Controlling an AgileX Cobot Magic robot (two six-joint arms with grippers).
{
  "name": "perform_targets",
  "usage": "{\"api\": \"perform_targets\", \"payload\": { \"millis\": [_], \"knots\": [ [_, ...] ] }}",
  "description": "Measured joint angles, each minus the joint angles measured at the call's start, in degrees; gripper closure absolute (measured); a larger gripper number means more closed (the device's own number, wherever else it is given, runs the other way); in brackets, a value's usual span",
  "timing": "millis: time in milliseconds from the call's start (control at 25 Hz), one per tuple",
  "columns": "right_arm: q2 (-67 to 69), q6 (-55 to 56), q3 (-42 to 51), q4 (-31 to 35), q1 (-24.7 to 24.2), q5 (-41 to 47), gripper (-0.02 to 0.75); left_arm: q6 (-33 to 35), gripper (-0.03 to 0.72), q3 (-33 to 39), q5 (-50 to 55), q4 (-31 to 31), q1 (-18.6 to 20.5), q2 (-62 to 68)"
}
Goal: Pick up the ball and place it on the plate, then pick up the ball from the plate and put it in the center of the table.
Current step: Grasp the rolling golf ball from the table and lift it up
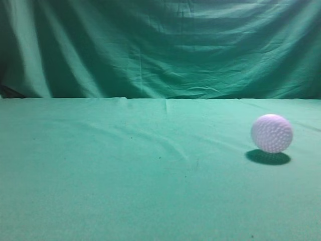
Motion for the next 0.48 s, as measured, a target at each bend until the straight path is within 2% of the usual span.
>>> {"api": "perform_targets", "payload": {
  "millis": [160, 280, 480],
  "knots": [
    [7.96, -1.32, -4.96, 0.11, 0.00, 4.64, 0.675, 0.13, 0.688, 2.97, -1.16, 0.00, 0.00, -0.24],
    [12.62, -7.28, -8.25, 0.78, 0.00, 8.12, 0.675, 1.18, 0.688, 4.09, -3.66, 0.00, 0.00, -0.29],
    [26.46, -13.07, -17.15, 0.78, 4.36, 22.51, 0.675, 2.19, 0.688, 5.69, -6.74, -0.66, 0.00, -0.29]
  ]
}}
